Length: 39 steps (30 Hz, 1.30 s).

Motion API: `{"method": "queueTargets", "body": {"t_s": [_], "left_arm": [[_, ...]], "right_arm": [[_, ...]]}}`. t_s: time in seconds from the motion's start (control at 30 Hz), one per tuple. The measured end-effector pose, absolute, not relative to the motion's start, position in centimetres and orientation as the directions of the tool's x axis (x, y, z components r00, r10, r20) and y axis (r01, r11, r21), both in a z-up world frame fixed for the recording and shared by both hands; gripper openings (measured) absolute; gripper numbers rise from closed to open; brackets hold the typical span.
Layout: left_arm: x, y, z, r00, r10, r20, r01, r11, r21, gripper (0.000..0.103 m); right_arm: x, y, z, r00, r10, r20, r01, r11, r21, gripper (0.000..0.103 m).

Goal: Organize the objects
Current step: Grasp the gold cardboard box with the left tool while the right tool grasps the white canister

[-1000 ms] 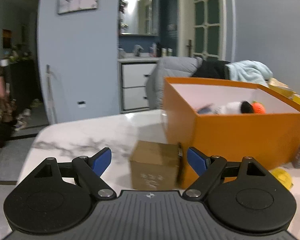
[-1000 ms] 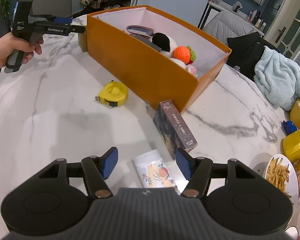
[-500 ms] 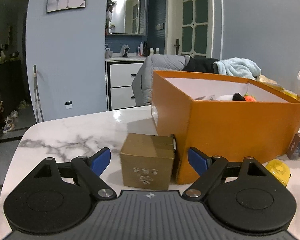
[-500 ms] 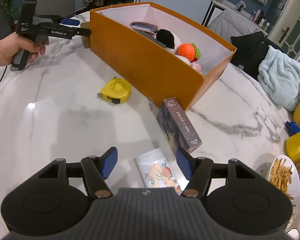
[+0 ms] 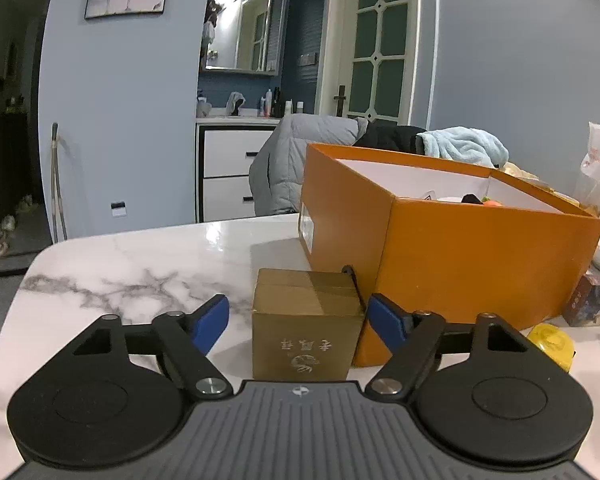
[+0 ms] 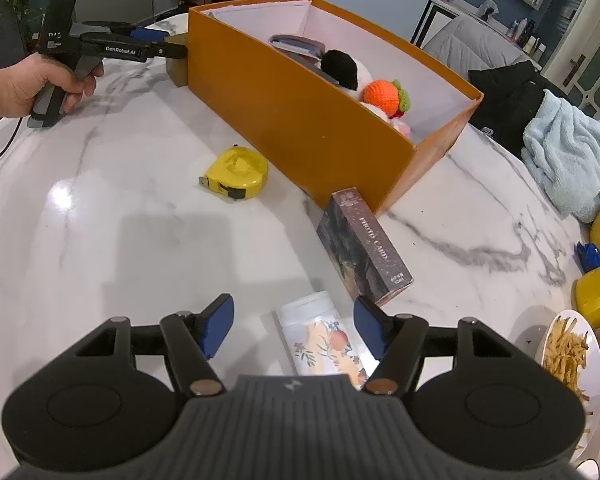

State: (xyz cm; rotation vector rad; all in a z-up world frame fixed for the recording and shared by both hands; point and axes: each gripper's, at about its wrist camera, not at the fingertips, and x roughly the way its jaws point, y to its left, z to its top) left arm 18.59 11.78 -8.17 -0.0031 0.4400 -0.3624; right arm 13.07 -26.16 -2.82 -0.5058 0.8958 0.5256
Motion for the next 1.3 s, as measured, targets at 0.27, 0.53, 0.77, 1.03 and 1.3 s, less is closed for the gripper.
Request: {"method": "queueTargets", "body": {"t_s": [0.27, 0.53, 0.77, 1.03, 1.3], "left_arm": [[19.3, 12.1, -8.6, 0.818, -0.361, -0.447, 0.329, 0.932, -0.151, 0.072], [18.9, 11.9, -8.4, 0.816, -0.345, -0.464, 0.311, 0.938, -0.152, 0.071], [17.2, 12.2, -7.9, 0.777, -0.374, -0.507, 0.36, 0.924, -0.131, 0.071], [13.2, 12.7, -7.2, 0.696, -0.453, -0.557, 0.474, 0.872, -0.118, 0.07], [9.1, 10.7, -7.1, 0.59, -0.558, -0.584, 0.611, 0.781, -0.13, 0.071]], "right_arm": [[13.0, -26.0, -2.9, 0.516, 0.211, -0.83, -0.62, 0.761, -0.192, 0.068], [13.5, -26.4, -3.3, 0.511, 0.175, -0.842, -0.606, 0.767, -0.208, 0.069], [14.6, -28.2, -4.5, 0.462, 0.15, -0.874, -0.577, 0.8, -0.168, 0.069], [14.8, -28.2, -7.2, 0.425, 0.151, -0.893, -0.613, 0.773, -0.161, 0.066], [14.7, -27.7, -7.5, 0.42, 0.118, -0.9, -0.605, 0.776, -0.181, 0.049]]}}
